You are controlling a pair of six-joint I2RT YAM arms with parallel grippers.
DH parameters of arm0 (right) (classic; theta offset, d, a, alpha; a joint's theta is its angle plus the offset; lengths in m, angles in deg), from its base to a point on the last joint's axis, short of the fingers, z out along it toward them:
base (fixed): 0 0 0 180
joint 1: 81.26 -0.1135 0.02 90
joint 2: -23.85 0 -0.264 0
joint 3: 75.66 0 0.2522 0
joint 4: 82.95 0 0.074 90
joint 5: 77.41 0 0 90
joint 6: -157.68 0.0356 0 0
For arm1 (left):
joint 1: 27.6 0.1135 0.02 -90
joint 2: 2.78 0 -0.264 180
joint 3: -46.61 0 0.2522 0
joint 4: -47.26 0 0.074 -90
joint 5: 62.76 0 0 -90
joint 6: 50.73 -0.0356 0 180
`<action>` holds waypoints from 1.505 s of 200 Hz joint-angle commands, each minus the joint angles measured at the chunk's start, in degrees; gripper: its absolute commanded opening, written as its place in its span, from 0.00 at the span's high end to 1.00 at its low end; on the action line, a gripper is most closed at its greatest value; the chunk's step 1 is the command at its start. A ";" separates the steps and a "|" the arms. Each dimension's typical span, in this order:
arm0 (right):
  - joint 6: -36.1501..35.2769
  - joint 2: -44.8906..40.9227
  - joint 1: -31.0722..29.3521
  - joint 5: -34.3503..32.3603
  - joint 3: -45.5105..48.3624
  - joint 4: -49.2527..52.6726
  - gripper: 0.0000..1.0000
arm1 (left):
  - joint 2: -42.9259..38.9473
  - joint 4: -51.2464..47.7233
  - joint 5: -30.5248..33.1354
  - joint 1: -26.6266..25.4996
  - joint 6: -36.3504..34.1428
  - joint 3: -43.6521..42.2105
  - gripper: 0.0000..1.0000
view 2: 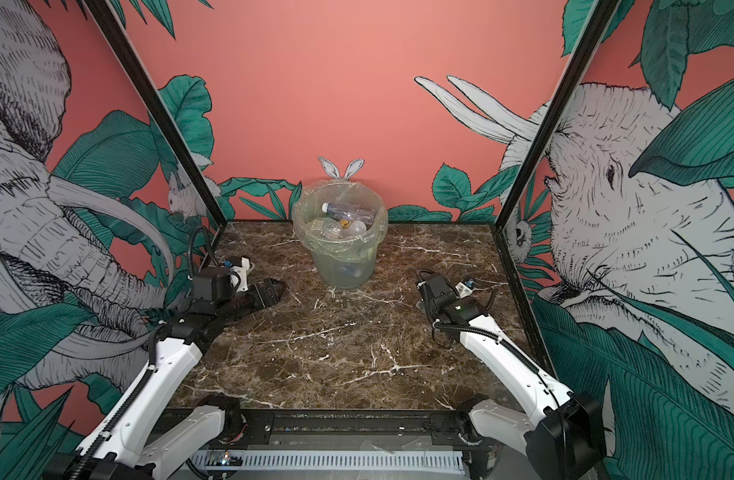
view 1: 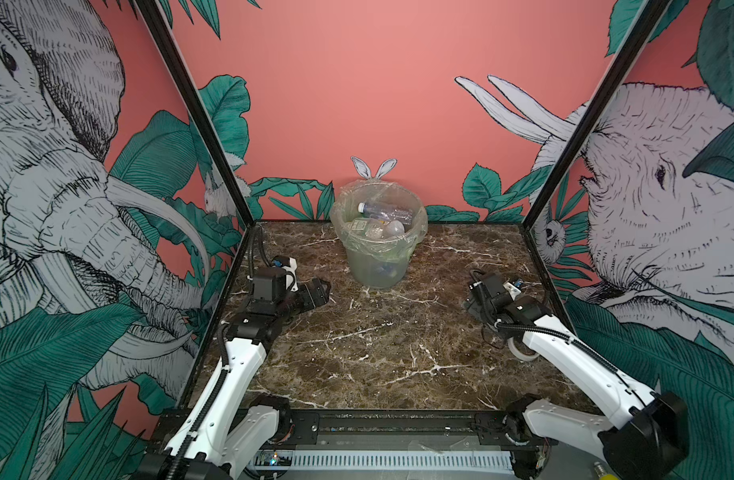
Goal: Throw the plastic bottles in the bin
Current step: 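Lower the right gripper onto the blue-labelled bottle and close on it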
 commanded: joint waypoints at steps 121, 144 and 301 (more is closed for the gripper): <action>23.76 2.70 3.96 -1.69 -0.50 5.81 0.01 | -4.14 -0.91 2.94 0.31 2.11 -6.34 0.01; 27.24 2.80 4.58 -1.06 0.17 5.29 0.01 | -4.29 -0.90 3.03 0.35 2.28 -6.87 0.01; 33.48 21.71 13.03 8.07 -6.84 2.49 0.01 | -5.72 -2.93 4.23 0.32 2.30 -7.88 0.01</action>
